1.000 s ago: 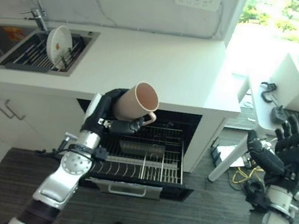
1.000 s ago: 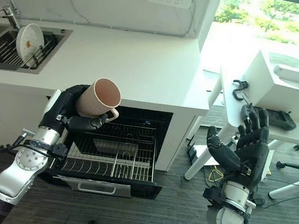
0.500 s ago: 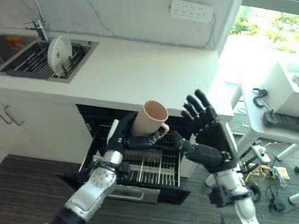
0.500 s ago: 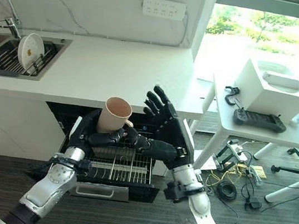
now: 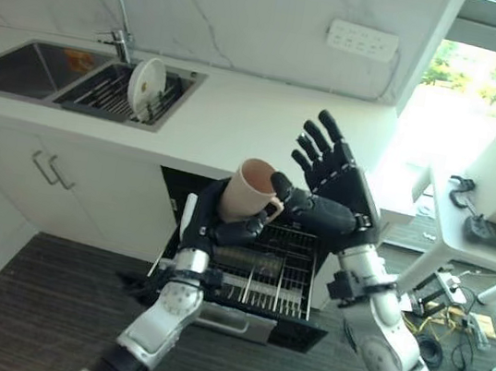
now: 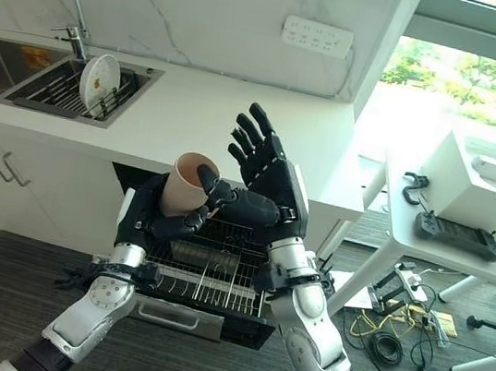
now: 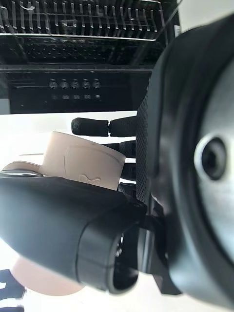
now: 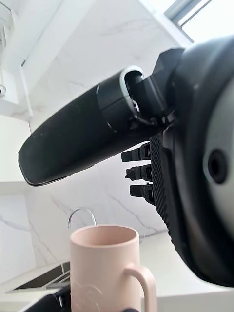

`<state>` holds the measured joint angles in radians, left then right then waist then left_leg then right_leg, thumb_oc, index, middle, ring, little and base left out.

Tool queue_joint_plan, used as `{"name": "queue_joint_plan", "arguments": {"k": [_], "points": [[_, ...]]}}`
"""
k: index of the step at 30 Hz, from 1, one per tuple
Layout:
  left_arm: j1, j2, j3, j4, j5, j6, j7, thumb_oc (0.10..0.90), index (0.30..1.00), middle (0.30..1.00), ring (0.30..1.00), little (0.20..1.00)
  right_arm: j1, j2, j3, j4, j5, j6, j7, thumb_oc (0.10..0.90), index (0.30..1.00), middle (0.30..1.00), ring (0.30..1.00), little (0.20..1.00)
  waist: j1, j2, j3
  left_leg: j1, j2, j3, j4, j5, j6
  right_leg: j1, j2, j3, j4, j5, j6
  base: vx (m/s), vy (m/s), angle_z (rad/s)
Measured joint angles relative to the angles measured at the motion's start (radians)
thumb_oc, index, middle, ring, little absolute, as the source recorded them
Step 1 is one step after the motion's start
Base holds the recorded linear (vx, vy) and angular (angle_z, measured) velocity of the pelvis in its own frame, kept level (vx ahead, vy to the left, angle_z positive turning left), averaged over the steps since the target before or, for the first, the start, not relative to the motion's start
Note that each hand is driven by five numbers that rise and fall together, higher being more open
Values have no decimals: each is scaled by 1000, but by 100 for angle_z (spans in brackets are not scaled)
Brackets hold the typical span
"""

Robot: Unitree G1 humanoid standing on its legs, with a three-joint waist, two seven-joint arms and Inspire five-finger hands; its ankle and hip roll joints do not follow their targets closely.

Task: Place the dishes in the dishwasher.

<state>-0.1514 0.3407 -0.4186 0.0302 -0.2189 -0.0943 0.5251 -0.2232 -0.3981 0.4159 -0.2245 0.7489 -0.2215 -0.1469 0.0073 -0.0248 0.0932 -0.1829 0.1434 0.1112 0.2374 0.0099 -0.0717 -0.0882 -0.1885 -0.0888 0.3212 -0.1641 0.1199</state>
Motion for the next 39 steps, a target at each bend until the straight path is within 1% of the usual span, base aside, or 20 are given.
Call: {"name": "queue_joint_plan", "arguments": {"k": [2,4,6,8,10,12,14,20,23,33,36,39], "points": [[-4,0,-3,0,10,-21,19,400,300,300,300,300,-22,0,3,9,-2,14,-7,800,900,900,900,900,3,0,0,-7,-6,-9,-2,4,1,-4,-2,-3,3,-2,1,-22,17,15],[-15,3,-12,0,37,-22,29,400,300,300,300,300,-52,-4,4,9,-5,19,-21,800,900,900,900,900,14,0,0,-8,-9,-9,-2,6,2,0,-1,-5,4,2,8,-10,11,2],[-32,3,-15,0,48,-24,32,400,300,300,300,300,-80,-4,3,9,-5,33,-24,800,900,900,900,900,21,0,0,-8,-9,-15,-2,6,2,4,-1,-12,3,0,6,-15,22,6],[-33,8,-15,0,48,-24,33,400,300,300,300,300,-82,-4,5,23,-5,60,-9,800,900,900,900,900,22,0,0,-8,-10,-20,-2,7,2,8,-2,-17,3,-2,3,-10,5,7],[-33,9,-15,0,48,-25,30,400,300,300,300,300,-82,-13,19,56,-3,102,12,800,900,900,900,900,24,0,0,-9,-11,-24,-4,8,3,10,-3,-23,5,-4,4,-4,-3,9],[-33,8,-15,0,48,-25,27,400,300,300,300,300,-82,-15,34,62,-3,119,26,800,900,900,900,900,23,0,0,-10,-17,-33,-5,9,4,12,-8,-31,9,-10,3,2,-7,14],[-33,9,-15,0,47,-25,21,400,300,300,300,300,-84,-23,35,62,-3,122,34,800,900,900,900,900,24,0,0,-10,-24,-41,-9,15,5,15,-15,-41,11,-13,6,2,-5,15],[-33,29,-13,1,46,-25,-3,400,300,300,300,300,-88,-46,35,63,-3,150,48,800,900,900,900,900,26,0,0,-10,-25,-49,-12,15,4,23,-15,-53,7,-14,8,10,-10,6],[-32,28,-14,1,46,-25,-23,400,300,300,300,300,-88,-47,39,84,-4,165,56,800,900,900,900,900,25,0,0,-10,-25,-59,-14,17,2,26,-15,-56,8,-18,3,6,-12,6],[-30,49,-14,8,48,-25,-38,400,300,300,300,300,-88,-47,39,117,-42,171,93,800,900,900,900,900,26,0,0,-8,-25,-61,-17,17,1,23,-16,-57,7,-19,4,0,0,0],[-30,51,-13,8,49,-24,-57,400,300,300,300,300,-89,-47,39,124,-43,192,94,800,900,900,900,900,26,0,0,-8,-25,-61,-16,17,1,23,-17,-57,7,-19,5,0,0,0],[-33,63,-14,8,116,-24,-63,400,300,300,300,300,-89,-47,44,146,-44,205,95,800,900,900,900,900,26,0,0,-8,-25,-61,-17,17,1,23,-17,-57,8,-19,4,0,0,0]]}}
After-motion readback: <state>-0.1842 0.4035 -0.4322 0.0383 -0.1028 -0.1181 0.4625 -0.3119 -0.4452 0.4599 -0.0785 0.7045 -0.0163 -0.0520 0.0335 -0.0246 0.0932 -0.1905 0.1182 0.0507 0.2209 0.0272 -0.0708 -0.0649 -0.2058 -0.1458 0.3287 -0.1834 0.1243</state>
